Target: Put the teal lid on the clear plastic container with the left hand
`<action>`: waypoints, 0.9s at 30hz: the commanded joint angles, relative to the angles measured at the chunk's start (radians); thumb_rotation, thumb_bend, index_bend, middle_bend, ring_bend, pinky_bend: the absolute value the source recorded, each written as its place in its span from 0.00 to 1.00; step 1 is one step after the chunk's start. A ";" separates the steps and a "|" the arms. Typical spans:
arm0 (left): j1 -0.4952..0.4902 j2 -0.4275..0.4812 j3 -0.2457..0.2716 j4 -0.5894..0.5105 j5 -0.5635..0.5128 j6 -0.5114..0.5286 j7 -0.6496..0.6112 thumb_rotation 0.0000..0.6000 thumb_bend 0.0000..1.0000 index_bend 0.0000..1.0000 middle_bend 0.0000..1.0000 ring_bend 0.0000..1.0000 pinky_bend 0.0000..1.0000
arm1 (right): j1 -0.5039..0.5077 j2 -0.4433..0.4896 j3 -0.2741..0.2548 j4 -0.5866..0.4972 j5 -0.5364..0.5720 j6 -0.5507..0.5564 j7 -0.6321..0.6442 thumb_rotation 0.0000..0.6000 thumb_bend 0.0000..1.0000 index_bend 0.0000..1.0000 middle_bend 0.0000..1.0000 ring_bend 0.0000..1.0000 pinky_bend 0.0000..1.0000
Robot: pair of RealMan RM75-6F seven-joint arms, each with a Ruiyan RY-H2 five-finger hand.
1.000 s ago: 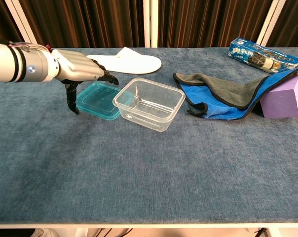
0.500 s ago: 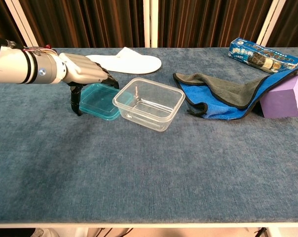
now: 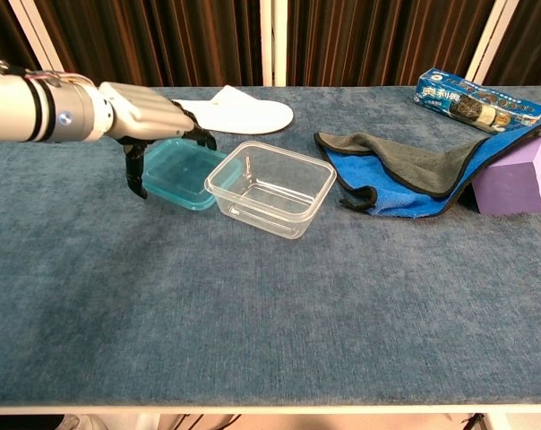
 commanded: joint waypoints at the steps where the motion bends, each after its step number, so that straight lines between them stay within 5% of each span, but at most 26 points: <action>1: 0.003 0.049 -0.009 -0.061 -0.007 0.029 -0.004 1.00 0.16 0.30 0.12 0.00 0.00 | 0.001 0.000 0.000 0.001 -0.003 0.001 0.001 1.00 0.06 0.00 0.02 0.00 0.00; 13: -0.038 0.223 -0.082 -0.302 -0.061 0.060 -0.043 1.00 0.16 0.29 0.12 0.00 0.00 | 0.000 -0.002 -0.001 0.012 -0.011 0.006 0.014 1.00 0.06 0.00 0.02 0.00 0.00; 21: -0.122 0.210 -0.045 -0.279 -0.207 0.073 0.079 1.00 0.16 0.29 0.12 0.00 0.00 | -0.012 -0.006 -0.005 0.031 -0.010 0.020 0.036 1.00 0.06 0.00 0.02 0.00 0.00; 27: -0.185 0.220 -0.006 -0.407 -0.344 0.092 0.144 1.00 0.16 0.29 0.12 0.00 0.00 | -0.010 -0.014 -0.006 0.047 -0.010 0.014 0.050 1.00 0.06 0.00 0.02 0.00 0.00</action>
